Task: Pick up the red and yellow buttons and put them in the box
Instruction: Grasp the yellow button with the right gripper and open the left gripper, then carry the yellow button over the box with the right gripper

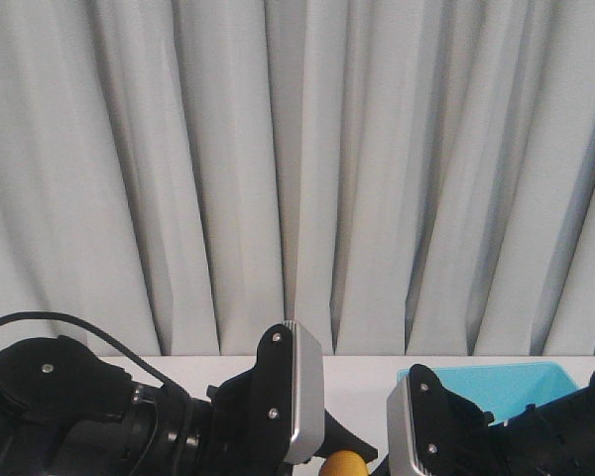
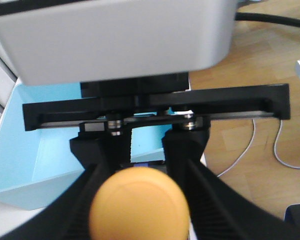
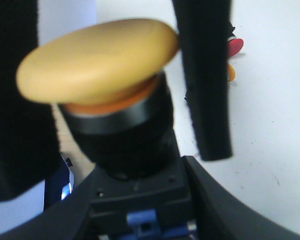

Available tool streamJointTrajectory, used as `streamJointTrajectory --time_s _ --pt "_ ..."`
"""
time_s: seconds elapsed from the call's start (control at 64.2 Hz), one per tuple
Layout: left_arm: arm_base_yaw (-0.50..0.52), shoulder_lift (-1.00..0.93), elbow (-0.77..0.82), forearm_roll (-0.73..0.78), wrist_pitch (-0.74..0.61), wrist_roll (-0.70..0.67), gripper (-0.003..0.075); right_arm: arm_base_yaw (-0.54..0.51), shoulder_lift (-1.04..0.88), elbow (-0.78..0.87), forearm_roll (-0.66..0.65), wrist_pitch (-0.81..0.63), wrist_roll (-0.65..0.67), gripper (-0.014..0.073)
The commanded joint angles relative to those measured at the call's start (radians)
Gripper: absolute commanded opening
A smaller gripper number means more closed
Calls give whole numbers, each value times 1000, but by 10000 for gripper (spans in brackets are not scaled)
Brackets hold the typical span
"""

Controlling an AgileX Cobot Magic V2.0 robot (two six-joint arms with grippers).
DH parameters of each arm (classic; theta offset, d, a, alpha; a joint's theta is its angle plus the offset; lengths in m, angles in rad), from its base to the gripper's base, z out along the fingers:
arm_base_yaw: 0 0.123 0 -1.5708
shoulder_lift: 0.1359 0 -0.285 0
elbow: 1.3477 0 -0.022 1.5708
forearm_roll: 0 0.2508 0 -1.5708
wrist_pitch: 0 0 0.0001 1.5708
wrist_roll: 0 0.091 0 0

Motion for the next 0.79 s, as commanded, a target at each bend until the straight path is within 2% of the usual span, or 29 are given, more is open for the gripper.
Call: streamJointTrajectory --time_s 0.0,0.156,0.249,0.436,0.577,0.779 --pt "-3 -38 -32 -64 0 -11 496 -1 -28 -24 49 -6 -5 196" --pt "-3 -40 -32 -63 -10 -37 574 -1 -28 -24 49 -6 -5 196" --pt "-3 -40 -33 -62 -28 -57 578 -1 -31 -24 44 -6 -5 196" --pt "-3 -54 -33 -14 -94 -95 577 -1 -79 -24 -48 -6 42 196" --pt "-3 -58 -33 61 -121 -169 577 -36 -145 -25 -152 -37 166 196" --pt "-3 -58 -32 156 -145 -260 577 -149 -232 -27 -241 -145 464 196"
